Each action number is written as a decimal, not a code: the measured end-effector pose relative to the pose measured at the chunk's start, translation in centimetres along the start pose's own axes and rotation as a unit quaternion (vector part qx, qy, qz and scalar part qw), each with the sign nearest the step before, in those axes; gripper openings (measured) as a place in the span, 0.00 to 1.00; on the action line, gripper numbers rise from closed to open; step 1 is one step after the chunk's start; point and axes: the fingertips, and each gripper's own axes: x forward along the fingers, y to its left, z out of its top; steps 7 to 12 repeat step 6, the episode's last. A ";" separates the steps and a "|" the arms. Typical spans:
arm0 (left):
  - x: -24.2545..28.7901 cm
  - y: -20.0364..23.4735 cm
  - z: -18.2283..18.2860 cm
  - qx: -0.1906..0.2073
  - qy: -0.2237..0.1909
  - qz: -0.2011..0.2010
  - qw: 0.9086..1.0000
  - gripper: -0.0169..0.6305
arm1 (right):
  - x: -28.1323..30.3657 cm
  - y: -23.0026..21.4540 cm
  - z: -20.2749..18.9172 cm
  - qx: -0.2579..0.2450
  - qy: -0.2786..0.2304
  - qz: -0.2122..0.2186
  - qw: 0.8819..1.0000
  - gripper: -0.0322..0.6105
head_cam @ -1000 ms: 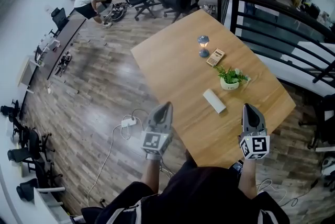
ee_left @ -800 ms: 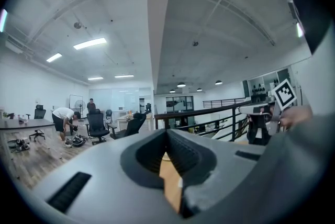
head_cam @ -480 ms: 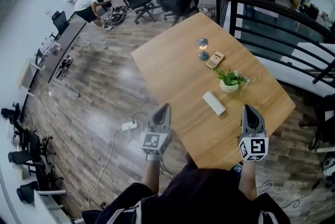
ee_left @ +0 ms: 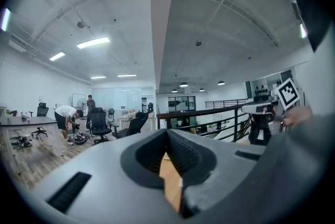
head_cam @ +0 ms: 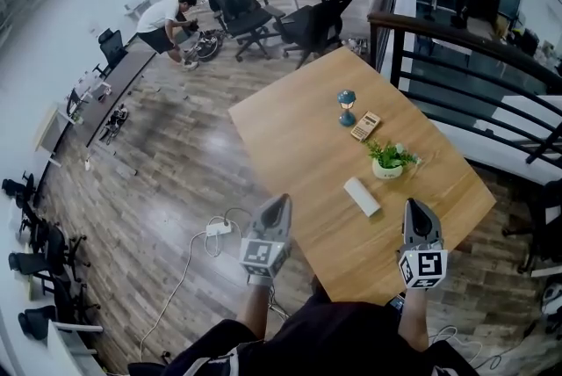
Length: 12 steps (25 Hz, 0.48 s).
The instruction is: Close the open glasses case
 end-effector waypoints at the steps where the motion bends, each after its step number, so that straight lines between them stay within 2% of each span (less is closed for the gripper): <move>1: 0.0 0.0 0.0 0.000 0.000 -0.001 1.000 0.03 | 0.0 0.0 0.1 0.000 -0.002 0.000 1.000 0.07; 12: 0.3 0.3 0.5 0.001 -0.009 0.001 1.000 0.03 | 0.2 0.0 0.8 -0.005 -0.016 0.000 1.000 0.07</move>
